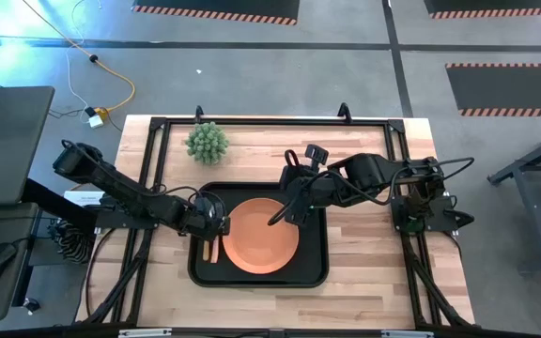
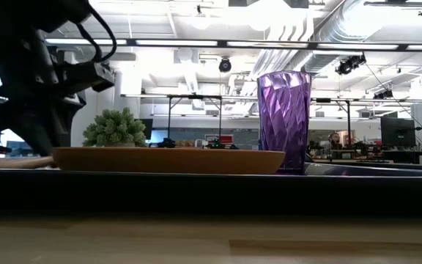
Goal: Pick and place plate/cup/fork/spoon on tray
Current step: Put the light orange fork on the black tray to the right of the yellow spoon, then return to Home Position
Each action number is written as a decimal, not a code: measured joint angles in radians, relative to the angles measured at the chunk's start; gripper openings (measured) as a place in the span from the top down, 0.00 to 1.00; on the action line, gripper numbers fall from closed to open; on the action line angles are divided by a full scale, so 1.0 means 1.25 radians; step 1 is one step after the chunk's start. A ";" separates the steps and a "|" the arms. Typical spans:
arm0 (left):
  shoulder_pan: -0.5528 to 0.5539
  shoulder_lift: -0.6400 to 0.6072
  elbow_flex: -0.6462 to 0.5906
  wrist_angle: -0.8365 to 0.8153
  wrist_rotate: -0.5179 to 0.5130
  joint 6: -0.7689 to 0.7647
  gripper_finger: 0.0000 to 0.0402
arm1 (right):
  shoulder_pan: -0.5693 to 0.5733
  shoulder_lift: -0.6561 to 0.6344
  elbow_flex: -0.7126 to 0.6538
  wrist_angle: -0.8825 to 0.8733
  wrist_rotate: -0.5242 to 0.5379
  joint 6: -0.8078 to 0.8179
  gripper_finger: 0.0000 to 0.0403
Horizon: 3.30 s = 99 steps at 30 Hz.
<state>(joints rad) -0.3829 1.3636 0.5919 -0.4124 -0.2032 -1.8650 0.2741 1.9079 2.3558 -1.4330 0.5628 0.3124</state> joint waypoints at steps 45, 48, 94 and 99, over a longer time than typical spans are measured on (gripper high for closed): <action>0.031 0.028 -0.002 0.017 0.014 0.008 0.89 | 0.000 0.000 0.000 -0.006 -0.017 -0.006 0.83; 0.031 0.028 -0.002 0.017 0.014 0.008 0.89 | 0.000 0.000 0.000 -0.006 -0.017 -0.006 0.83; 0.031 0.028 -0.003 0.017 0.014 0.009 0.73 | 0.000 0.000 0.000 -0.007 -0.017 -0.006 0.83; 0.031 0.022 -0.003 0.017 0.014 0.009 0.73 | 0.000 0.000 0.000 -0.006 -0.017 -0.006 0.83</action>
<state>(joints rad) -0.3447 1.3913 0.5880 -0.3913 -0.1856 -1.8542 0.2747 1.9079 2.3558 -1.4410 0.5415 0.3054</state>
